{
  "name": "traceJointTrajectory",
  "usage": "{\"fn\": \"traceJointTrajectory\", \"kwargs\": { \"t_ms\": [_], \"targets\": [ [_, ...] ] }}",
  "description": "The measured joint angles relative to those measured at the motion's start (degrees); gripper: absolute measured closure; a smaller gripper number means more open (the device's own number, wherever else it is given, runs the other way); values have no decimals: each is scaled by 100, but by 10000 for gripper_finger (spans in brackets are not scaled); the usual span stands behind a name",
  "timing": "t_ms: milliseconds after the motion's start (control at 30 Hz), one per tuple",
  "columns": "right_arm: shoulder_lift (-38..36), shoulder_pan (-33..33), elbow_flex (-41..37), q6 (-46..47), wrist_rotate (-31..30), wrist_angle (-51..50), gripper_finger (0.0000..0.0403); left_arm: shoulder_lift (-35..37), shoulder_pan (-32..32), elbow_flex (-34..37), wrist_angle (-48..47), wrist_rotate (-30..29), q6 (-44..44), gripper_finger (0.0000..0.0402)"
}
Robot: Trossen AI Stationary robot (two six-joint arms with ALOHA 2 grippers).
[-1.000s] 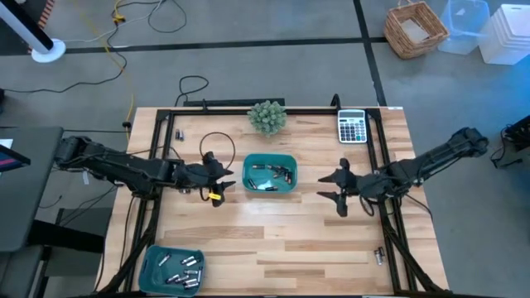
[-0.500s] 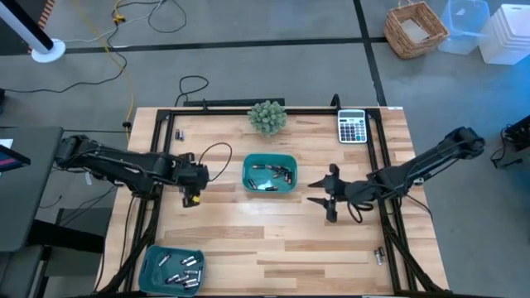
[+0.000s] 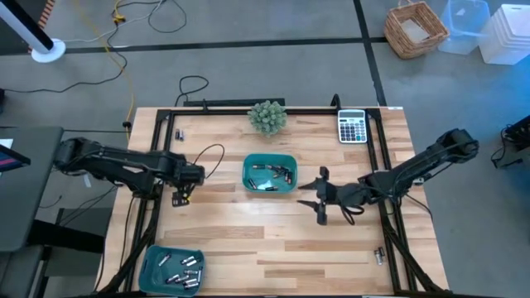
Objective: Sort batteries
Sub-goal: Put the black battery into the green bin
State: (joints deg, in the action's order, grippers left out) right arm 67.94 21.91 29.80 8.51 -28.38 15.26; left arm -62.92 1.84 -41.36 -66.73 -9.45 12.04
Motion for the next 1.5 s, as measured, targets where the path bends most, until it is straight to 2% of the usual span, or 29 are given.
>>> {"fn": "traceJointTrajectory", "kwargs": {
  "t_ms": [267,733,1100,1500],
  "targets": [
    [0,17,0,-18,0,-20,184,-240,-410,39,149,393,-405,109],
    [0,11,0,-15,0,-19,184,-1159,-480,7,180,498,-500,109],
    [-2,11,0,4,2,-14,184,-1878,-800,-145,507,631,-1093,109],
    [-2,11,0,2,2,-2,184,-2063,-1249,-145,596,804,-1465,108]
  ]
}}
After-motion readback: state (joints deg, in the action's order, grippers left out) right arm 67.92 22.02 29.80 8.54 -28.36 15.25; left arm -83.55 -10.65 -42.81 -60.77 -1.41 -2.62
